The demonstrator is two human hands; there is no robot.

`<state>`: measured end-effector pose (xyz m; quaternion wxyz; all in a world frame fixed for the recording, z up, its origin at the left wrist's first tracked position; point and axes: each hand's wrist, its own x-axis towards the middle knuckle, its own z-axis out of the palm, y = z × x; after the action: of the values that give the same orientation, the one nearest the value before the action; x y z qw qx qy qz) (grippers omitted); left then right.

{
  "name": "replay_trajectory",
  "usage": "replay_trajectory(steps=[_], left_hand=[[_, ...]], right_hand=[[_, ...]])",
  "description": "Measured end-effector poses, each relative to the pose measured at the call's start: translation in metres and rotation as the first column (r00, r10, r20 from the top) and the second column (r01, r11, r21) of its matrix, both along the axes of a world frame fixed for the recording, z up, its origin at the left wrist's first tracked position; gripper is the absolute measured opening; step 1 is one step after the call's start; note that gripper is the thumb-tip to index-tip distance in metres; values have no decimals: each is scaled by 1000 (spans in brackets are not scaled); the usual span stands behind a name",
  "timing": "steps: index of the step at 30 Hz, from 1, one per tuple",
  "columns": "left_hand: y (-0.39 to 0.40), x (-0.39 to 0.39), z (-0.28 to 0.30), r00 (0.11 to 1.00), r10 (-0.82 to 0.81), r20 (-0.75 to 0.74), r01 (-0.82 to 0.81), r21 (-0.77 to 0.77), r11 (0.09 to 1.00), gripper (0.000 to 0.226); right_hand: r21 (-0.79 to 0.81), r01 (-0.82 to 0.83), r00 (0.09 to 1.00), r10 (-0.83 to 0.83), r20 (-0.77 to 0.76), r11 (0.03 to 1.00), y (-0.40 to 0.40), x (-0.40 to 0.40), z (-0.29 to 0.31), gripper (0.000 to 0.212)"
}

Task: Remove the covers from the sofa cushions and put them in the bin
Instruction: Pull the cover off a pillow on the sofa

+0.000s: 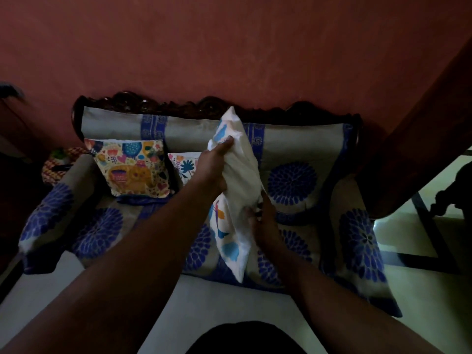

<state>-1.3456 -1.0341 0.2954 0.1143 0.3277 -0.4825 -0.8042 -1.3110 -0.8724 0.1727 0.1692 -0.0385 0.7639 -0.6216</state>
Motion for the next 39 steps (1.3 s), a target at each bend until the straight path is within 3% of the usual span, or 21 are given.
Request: replay_trajectory(steps=[3, 5, 7, 9, 11, 13, 15, 16, 19, 21, 22, 24, 26, 28, 29, 31, 33, 36, 39], left_hand=[[-4, 6, 1, 996, 38, -85, -36, 25, 999, 62], [-9, 10, -1, 989, 71, -131, -65, 55, 996, 49], [-9, 16, -5, 984, 53, -172, -39, 81, 996, 44], [-8, 25, -17, 987, 5, -159, -4, 8, 1000, 39], [-8, 33, -32, 995, -74, -69, 56, -233, 971, 33], [-9, 38, -50, 986, -145, 83, 167, -434, 885, 30], [-2, 44, -50, 972, -131, 193, 203, -425, 882, 32], [1, 47, -45, 967, -143, 213, 212, -345, 915, 37], [16, 61, -35, 950, -278, 141, 294, -112, 949, 71], [21, 68, -47, 931, -357, 74, 364, -213, 907, 56], [24, 72, -56, 903, -418, 99, 426, -335, 841, 47], [27, 79, -76, 853, -458, 250, 517, -525, 676, 54], [30, 81, -85, 885, -345, 313, 465, -554, 691, 24], [33, 77, -80, 928, -254, 272, 364, -527, 768, 16], [35, 74, -74, 946, -217, 242, 313, -493, 812, 16], [34, 67, -65, 970, -172, 171, 229, -411, 882, 22], [31, 57, -59, 980, -161, 117, 190, -308, 932, 32], [27, 44, -51, 989, -137, 62, 149, -264, 953, 28], [26, 40, -44, 996, -62, 58, 77, -301, 951, 24]], right_hand=[[117, -82, 974, 104, -200, 990, -13, -12, 9, 103], [131, -112, 971, 137, -197, 985, -19, -13, 10, 111], [129, -108, 963, 136, -235, 986, -24, -12, 17, 96], [157, -116, 946, 157, -284, 981, -29, -14, 31, 74], [159, -118, 933, 165, -320, 980, -32, -21, 49, 59], [135, -85, 929, 128, -348, 987, -37, -28, 59, 42], [84, -98, 939, 120, -321, 992, -40, -25, 63, 43], [47, -136, 943, 144, -300, 990, -42, -23, 65, 48], [-84, -250, 965, 240, -109, 965, -39, -25, 67, 51], [-187, -244, 968, 251, 11, 952, -33, -37, 67, 54], [-234, -228, 969, 244, 41, 945, -29, -46, 63, 57], [-274, -202, 968, 234, 91, 940, -19, -54, 63, 53], [-254, -262, 957, 284, 55, 931, -11, -57, 62, 48], [-58, -335, 936, 325, -134, 940, -2, -59, 54, 45], [132, -343, 896, 367, -250, 930, 3, -56, 53, 43], [452, -252, 792, 451, -412, 856, 10, -50, 42, 46], [618, -88, 738, 468, -486, 781, 15, -41, 34, 66], [671, 180, 672, 408, -618, 719, 23, -26, 19, 80], [560, 337, 581, 301, -756, 757, 38, -3, 14, 59]])
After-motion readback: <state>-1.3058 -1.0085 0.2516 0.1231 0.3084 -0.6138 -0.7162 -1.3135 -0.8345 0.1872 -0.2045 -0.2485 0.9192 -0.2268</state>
